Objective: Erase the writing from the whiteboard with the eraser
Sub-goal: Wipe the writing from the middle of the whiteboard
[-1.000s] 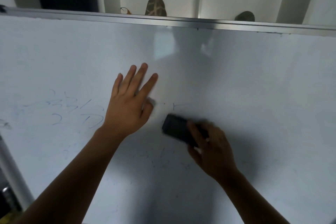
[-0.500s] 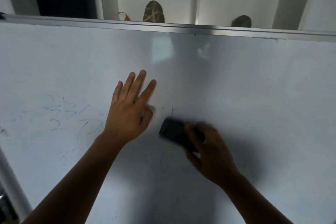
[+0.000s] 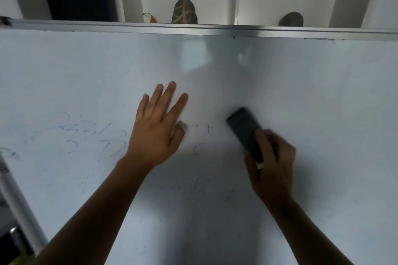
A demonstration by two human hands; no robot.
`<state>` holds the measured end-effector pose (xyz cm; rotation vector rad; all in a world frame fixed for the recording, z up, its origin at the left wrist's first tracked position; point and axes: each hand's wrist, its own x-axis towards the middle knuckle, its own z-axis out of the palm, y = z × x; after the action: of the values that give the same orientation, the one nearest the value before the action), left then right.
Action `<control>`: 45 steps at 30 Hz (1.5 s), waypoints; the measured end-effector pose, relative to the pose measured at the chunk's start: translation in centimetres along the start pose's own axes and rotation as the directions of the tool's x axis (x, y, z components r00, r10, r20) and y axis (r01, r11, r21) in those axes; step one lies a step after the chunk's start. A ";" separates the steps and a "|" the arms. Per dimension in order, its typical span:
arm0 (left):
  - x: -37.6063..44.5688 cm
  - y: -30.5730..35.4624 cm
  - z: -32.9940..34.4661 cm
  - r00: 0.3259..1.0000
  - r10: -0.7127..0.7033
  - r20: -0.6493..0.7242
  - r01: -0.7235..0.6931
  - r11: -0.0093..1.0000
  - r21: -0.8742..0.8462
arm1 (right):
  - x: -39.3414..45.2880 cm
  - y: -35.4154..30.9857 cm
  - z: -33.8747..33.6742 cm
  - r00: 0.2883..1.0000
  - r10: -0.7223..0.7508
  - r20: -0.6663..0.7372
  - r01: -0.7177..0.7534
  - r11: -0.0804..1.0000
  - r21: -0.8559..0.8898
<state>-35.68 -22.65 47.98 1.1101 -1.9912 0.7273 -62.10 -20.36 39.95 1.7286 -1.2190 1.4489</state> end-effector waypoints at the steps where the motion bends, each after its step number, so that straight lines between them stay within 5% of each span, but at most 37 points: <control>1: 0.0 0.1 0.1 1.000 -0.003 -0.002 0.003 1.000 -0.001 | 0.3 -0.3 0.1 0.999 0.033 -0.038 -0.032 0.999 0.009; 3: 0.0 0.2 0.2 1.000 -0.012 -0.002 0.012 1.000 -0.002 | -0.5 -1.3 0.7 0.966 -0.230 0.118 0.236 0.971 -0.035; 5: 0.1 0.2 0.2 1.000 -0.015 -0.001 0.015 1.000 0.001 | -1.5 -1.2 1.0 0.846 -0.455 0.277 0.482 0.876 -0.034; 6: 0.0 0.1 0.1 1.000 -0.013 0.004 0.013 1.000 0.006 | -1.3 -0.7 1.0 0.865 -0.432 0.256 0.459 0.887 -0.054; 9: 0.1 -0.1 0.0 1.000 -0.004 0.002 0.004 1.000 -0.001 | -0.3 -0.2 1.0 0.996 -0.086 -0.008 0.086 0.995 -0.058; 14: 0.1 -0.1 0.2 1.000 -0.009 -0.010 0.009 1.000 -0.007 | -2.6 -1.2 2.4 0.875 -0.432 0.218 0.458 0.885 -0.083; 16: 0.0 0.0 0.4 1.000 -0.011 -0.017 0.011 1.000 -0.013 | -1.4 -0.4 2.1 0.979 -0.194 0.069 0.200 0.974 -0.106; 18: 0.0 0.2 0.5 1.000 -0.013 -0.028 0.013 1.000 -0.019 | -0.9 -0.7 2.0 0.999 -0.028 -0.035 0.026 0.998 -0.055; 22: 0.1 0.3 0.5 0.999 -0.020 -0.040 0.019 0.999 -0.026 | -2.9 -1.4 2.7 0.869 -0.444 0.221 0.466 0.883 -0.057; 26: -0.1 0.1 0.5 1.000 -0.017 -0.021 0.017 1.000 -0.015 | -1.3 -0.3 2.3 0.998 -0.014 -0.054 0.014 1.000 -0.004; 28: -0.1 0.2 0.6 0.999 -0.026 -0.019 0.025 0.999 -0.025 | -2.4 -1.4 2.8 0.977 -0.204 0.062 0.207 0.977 -0.052; 30: -0.1 0.2 0.7 0.999 -0.029 -0.023 0.028 0.999 -0.037 | -3.4 -1.6 3.1 0.881 -0.420 0.216 0.439 0.897 -0.045; 31: -0.2 0.2 0.7 0.999 -0.027 -0.021 0.026 0.999 -0.039 | -3.1 -1.1 3.0 0.891 -0.407 0.203 0.426 0.903 -0.059; 34: -0.2 0.1 0.7 1.000 -0.024 -0.019 0.023 0.999 -0.045 | -1.3 -0.5 2.6 0.999 0.010 -0.052 -0.010 1.000 0.012; 35: -0.3 0.1 0.7 1.000 -0.026 -0.018 0.025 0.999 -0.045 | -1.3 -0.9 2.6 0.999 0.009 -0.052 -0.008 1.000 0.014; 38: -0.3 0.2 0.7 0.999 -0.027 -0.018 0.026 0.998 -0.052 | -2.5 -2.0 3.2 0.897 -0.394 0.199 0.407 0.913 -0.032; 39: -0.4 0.1 0.7 0.999 -0.026 -0.020 0.025 0.998 -0.057 | -2.2 -1.6 3.1 0.880 -0.424 0.213 0.441 0.897 -0.037; 41: -0.4 0.1 0.6 1.000 -0.025 -0.018 0.023 0.998 -0.060 | -1.1 -0.8 3.0 0.981 -0.184 0.065 0.186 0.982 -0.024; 43: -0.4 0.2 0.7 0.999 -0.031 -0.017 0.030 0.998 -0.056 | -0.3 -1.0 2.9 0.996 0.053 -0.069 -0.050 0.998 0.047; 45: -0.5 0.3 0.7 0.999 -0.042 -0.010 0.041 0.998 -0.055 | -1.3 -2.3 3.2 0.977 -0.197 0.079 0.199 0.980 -0.025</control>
<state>-35.98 -22.87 47.14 1.1092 -1.9613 0.6523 -58.66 -21.81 38.16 1.8402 -1.0683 1.2502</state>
